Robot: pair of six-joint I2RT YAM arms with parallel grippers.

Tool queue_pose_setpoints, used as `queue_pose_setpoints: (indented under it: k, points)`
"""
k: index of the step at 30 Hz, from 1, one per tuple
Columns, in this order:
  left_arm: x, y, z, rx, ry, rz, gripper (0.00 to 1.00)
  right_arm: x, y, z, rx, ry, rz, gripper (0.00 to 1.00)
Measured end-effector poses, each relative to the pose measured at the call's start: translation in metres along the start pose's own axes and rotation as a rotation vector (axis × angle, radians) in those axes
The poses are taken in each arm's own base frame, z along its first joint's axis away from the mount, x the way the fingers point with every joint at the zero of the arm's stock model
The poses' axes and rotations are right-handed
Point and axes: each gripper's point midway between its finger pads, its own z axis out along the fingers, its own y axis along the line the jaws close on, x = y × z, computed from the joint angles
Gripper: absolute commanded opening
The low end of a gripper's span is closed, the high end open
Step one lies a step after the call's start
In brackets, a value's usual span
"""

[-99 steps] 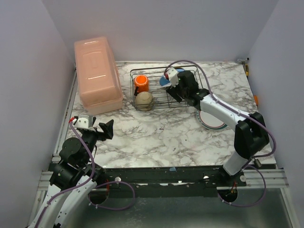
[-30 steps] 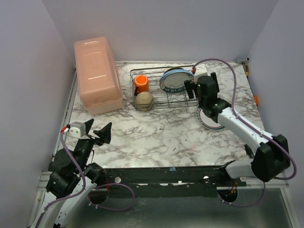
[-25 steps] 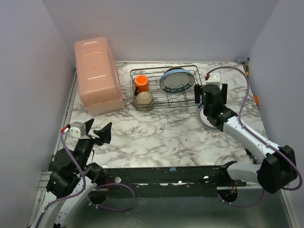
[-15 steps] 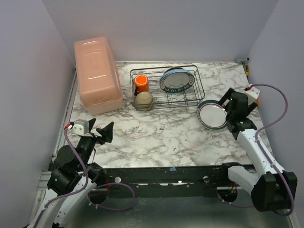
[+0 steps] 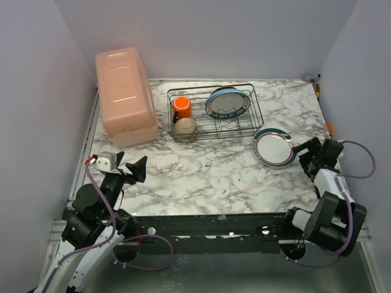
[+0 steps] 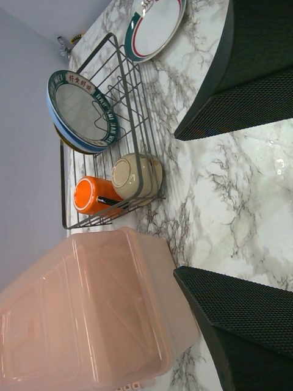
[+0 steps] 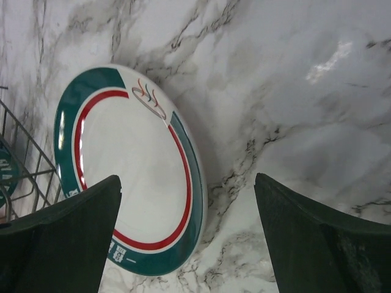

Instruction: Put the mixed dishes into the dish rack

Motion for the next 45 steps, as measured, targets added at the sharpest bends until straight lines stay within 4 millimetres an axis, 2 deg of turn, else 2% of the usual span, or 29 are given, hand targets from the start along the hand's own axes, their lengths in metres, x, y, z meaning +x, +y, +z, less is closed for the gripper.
queue_pose_setpoints:
  k: [3, 6, 8, 15, 22, 27, 30, 33, 35, 41, 45]
  points:
    - [0.001, 0.000, 0.001, -0.001, 0.008, 0.004, 0.84, 0.022, 0.004, 0.009, -0.066, 0.109, 0.033, 0.88]
    - [0.003, 0.000, 0.002, -0.002, 0.013, 0.007, 0.84, 0.036, 0.009, 0.014, -0.127, 0.167, 0.057, 0.85]
    - [0.003, 0.000, 0.002, -0.002, 0.013, 0.007, 0.84, 0.037, 0.012, 0.015, -0.170, 0.173, 0.085, 0.82]
    - [0.003, 0.000, 0.002, -0.002, 0.013, 0.007, 0.84, 0.040, 0.018, 0.022, -0.268, 0.184, 0.141, 0.64]
    - [0.003, 0.000, 0.002, -0.002, 0.013, 0.007, 0.84, 0.045, 0.013, 0.028, -0.302, 0.176, 0.199, 0.49]
    - [0.003, 0.000, 0.002, -0.002, 0.013, 0.007, 0.84, 0.049, 0.012, 0.034, -0.344, 0.184, 0.227, 0.28]
    - [0.003, 0.000, 0.002, -0.002, 0.013, 0.007, 0.84, 0.054, 0.011, 0.038, -0.374, 0.219, 0.255, 0.23]
    - [0.003, 0.000, 0.002, -0.002, 0.013, 0.007, 0.84, 0.055, 0.010, 0.039, -0.398, 0.242, 0.278, 0.14]
    - [0.003, 0.000, 0.002, -0.002, 0.014, 0.007, 0.84, 0.057, 0.009, 0.038, -0.401, 0.250, 0.287, 0.01]
    - [0.003, 0.000, 0.002, -0.002, 0.015, 0.008, 0.84, 0.056, 0.004, 0.033, -0.349, 0.259, 0.272, 0.00]
    - [0.004, 0.000, 0.003, -0.003, 0.022, 0.010, 0.84, 0.036, -0.007, 0.031, -0.208, 0.201, 0.253, 0.00]
